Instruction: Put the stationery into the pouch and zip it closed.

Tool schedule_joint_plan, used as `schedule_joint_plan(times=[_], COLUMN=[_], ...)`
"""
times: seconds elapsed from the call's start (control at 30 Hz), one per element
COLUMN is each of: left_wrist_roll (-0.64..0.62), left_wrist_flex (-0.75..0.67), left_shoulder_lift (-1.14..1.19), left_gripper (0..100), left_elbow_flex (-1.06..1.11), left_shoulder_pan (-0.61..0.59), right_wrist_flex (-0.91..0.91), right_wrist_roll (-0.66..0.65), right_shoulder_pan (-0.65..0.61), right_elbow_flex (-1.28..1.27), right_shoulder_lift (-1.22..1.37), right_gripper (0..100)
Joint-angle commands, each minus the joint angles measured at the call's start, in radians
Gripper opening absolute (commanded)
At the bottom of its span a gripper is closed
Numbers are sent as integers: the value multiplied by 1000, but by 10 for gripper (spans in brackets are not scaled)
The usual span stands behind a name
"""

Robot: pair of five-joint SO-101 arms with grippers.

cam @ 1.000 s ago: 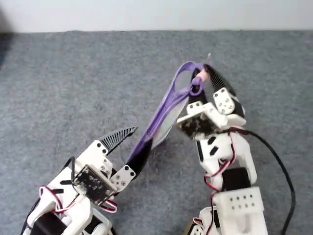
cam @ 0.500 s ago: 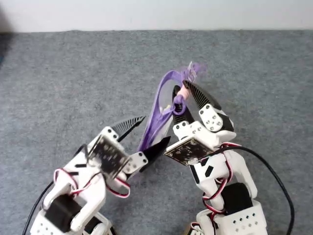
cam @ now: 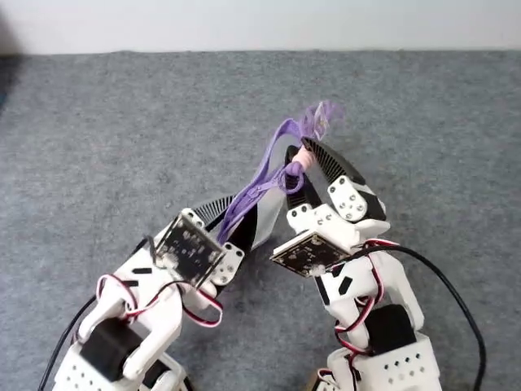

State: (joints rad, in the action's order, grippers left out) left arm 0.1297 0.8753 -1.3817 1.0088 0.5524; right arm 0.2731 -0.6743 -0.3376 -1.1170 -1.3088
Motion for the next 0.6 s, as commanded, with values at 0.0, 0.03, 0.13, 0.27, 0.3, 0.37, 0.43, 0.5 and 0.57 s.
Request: schedule_joint_plan(times=[0.0,0.03,0.13,0.27,0.3,0.37,0.43,0.5,0.57], left_wrist_roll=[-5,-6,-6,-2,-2,-2,0,0,0], left_wrist_flex=[46,71,118,155,164,186,204,221,236], left_shoulder_lift=[-81,-94,-140,-190,-199,-218,-235,-255,-272], left_gripper=[9,9,9,9,9,9,9,9,9], left_elbow_flex=[-48,-50,-53,-53,-53,-53,-54,-54,-54], left_shoulder_pan=[-5,-5,-5,-5,-5,-6,-11,-11,-11], right_wrist_flex=[-125,-157,-243,-357,-383,-424,-463,-504,-539], right_wrist_roll=[-12,-12,-8,-11,-11,-12,-12,-12,-12], right_shoulder_pan=[85,104,156,194,202,217,234,251,265], right_elbow_flex=[-14,-17,-14,-11,-11,-11,-11,-11,-9], right_shoulder_lift=[79,107,200,317,344,394,441,481,512], right_gripper=[7,7,7,7,7,7,7,7,7])
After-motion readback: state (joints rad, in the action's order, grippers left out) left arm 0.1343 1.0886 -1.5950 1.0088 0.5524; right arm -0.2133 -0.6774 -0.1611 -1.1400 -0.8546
